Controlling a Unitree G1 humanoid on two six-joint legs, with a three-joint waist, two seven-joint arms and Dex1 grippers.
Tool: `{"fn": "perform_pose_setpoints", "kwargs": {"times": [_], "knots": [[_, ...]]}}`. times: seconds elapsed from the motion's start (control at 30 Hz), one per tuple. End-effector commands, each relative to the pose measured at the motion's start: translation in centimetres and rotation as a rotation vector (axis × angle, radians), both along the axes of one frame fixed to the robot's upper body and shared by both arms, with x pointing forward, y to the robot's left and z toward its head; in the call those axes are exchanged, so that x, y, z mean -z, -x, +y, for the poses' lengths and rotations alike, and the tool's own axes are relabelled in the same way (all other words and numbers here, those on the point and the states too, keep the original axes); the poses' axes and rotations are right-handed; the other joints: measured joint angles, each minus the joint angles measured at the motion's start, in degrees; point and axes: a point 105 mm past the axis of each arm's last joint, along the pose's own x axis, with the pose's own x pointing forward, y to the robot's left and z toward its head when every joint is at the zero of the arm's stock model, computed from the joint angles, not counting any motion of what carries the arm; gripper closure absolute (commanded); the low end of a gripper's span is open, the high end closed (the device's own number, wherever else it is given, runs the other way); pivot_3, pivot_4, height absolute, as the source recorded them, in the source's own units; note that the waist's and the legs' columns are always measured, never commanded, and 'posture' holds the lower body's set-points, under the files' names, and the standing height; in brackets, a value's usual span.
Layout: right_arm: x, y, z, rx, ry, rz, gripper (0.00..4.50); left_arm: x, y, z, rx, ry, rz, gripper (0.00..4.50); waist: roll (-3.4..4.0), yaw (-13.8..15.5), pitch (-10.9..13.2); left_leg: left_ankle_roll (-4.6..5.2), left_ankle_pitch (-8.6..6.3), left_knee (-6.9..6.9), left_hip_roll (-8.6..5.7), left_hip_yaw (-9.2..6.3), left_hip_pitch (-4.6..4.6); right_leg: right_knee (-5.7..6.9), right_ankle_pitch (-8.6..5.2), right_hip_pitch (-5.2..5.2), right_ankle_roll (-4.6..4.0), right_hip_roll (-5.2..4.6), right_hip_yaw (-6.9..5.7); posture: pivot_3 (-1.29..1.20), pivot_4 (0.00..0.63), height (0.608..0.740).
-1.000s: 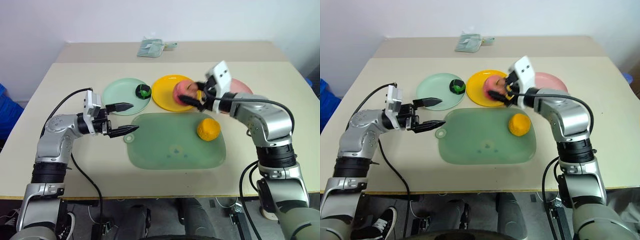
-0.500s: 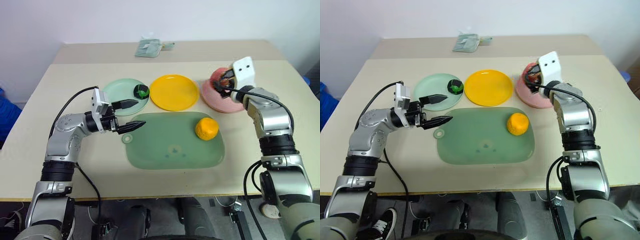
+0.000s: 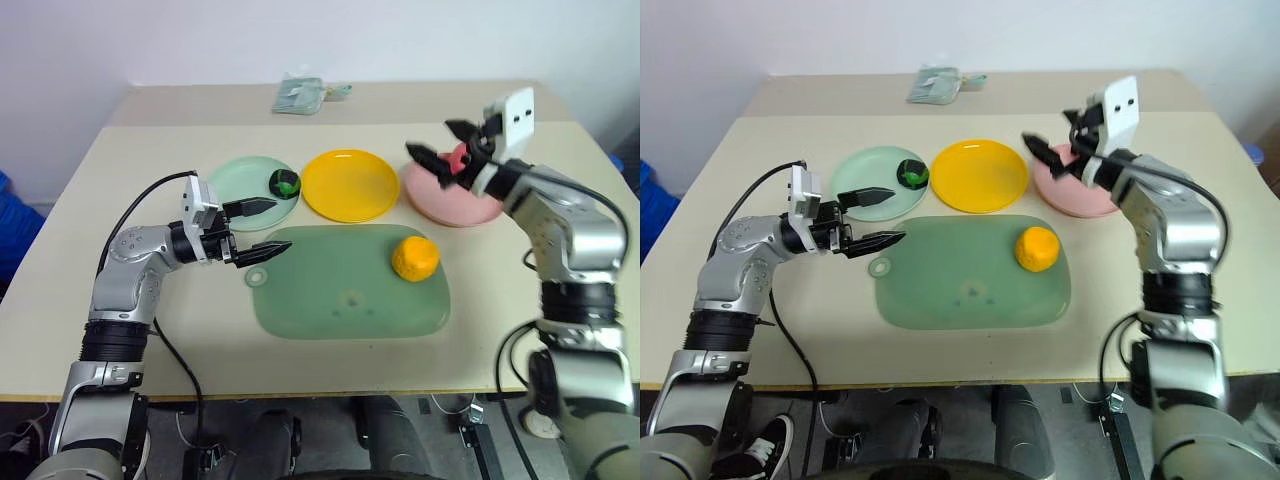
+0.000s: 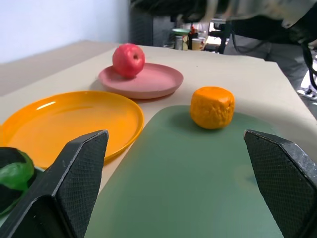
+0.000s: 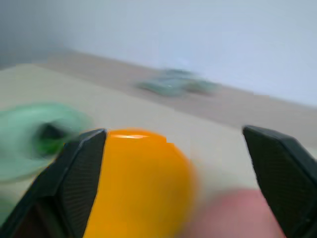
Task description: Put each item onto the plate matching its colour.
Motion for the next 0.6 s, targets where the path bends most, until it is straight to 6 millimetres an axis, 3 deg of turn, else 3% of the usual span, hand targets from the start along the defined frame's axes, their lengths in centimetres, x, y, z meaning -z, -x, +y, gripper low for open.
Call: {"fn": "perform_pose_setpoints", "kwargs": {"times": [0.03,0.13,0.37,0.57,0.6], "knots": [[3.1,4.0,1.7,-0.212,0.136,0.154,0.04,-1.0,0.2,0.0,0.019,0.008,-0.045,0.00,0.01,0.02,0.00,0.04,-0.02,0.00,-0.02,0.01,0.01,-0.06,0.00,0.06,0.00,-0.02,0.00,0.00,0.150,0.740],[4.6,4.5,1.1,-0.200,0.222,0.197,0.04,-1.0,0.4,-0.1,0.035,0.008,-0.041,0.00,0.01,-0.47,0.01,0.39,-0.21,0.20,-0.12,0.22,0.05,-0.05,0.01,0.12,0.02,-0.14,0.12,0.00,0.150,0.740],[7.7,3.3,-1.3,-0.072,0.401,0.262,0.04,-0.2,1.3,0.0,0.092,-0.034,-0.026,0.00,0.01,-0.49,0.01,0.21,-0.12,0.09,0.00,0.24,0.18,-0.02,0.02,0.06,0.03,-0.01,0.14,0.00,0.150,0.740],[8.4,3.8,-1.1,-0.097,0.347,0.355,0.04,-0.4,2.0,0.4,0.138,-0.026,-0.003,0.00,0.01,-0.43,0.01,0.03,-0.01,0.10,-0.02,0.24,0.13,-0.01,0.02,0.04,0.03,-0.03,0.14,0.00,0.150,0.740],[8.3,3.5,-1.0,-0.091,0.328,0.352,0.27,-0.4,1.7,0.5,0.117,-0.028,-0.015,0.00,0.01,-0.40,0.01,0.03,-0.02,0.10,-0.02,0.25,0.13,-0.01,0.02,0.03,0.03,-0.03,0.14,0.00,0.150,0.740]]}}
